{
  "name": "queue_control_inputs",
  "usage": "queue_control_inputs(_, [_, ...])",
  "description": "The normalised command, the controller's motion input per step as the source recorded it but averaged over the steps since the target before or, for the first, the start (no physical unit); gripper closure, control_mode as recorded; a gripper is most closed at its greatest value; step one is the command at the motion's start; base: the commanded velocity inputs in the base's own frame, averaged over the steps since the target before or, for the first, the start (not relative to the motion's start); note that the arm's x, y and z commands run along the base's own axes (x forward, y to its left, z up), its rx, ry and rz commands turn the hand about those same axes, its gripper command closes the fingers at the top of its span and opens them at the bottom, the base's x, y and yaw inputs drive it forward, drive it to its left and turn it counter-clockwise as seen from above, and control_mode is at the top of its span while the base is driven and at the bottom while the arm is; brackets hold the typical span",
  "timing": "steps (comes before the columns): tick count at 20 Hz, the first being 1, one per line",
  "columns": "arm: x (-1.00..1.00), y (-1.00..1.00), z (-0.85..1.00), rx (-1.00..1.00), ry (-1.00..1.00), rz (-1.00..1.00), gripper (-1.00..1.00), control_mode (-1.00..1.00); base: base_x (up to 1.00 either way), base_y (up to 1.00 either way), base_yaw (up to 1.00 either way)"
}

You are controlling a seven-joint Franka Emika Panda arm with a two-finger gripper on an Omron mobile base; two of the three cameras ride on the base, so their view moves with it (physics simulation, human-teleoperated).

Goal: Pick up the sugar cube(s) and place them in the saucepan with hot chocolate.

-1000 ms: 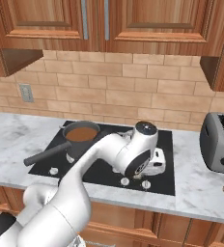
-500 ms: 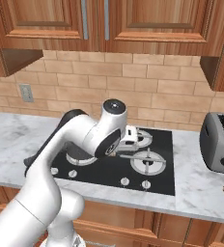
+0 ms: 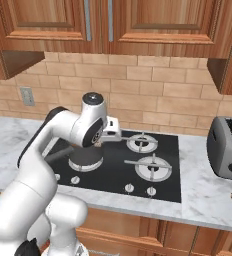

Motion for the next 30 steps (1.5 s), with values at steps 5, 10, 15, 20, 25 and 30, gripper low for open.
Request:
queue_control_inputs(5, [0.27,0.58,0.09,0.00,0.01,0.00,1.00,-1.00,0.00,0.00,0.00])
queue_control_inputs(10, [0.34,0.41,0.00,0.00,0.07,0.00,1.00,-1.00,0.00,0.00,0.00])
queue_control_inputs(15, [0.45,0.26,-0.11,0.00,0.10,0.00,1.00,-1.00,0.00,0.00,0.00])
queue_control_inputs(20, [0.38,0.16,-0.22,0.00,0.10,0.00,1.00,-1.00,0.00,0.00,0.00])
queue_control_inputs(25, [0.19,0.13,-0.19,-0.02,0.12,0.00,1.00,-1.00,0.00,0.00,0.00])
queue_control_inputs(30, [0.00,0.22,-0.29,-0.07,0.10,0.00,1.00,-1.00,0.00,0.00,0.00])
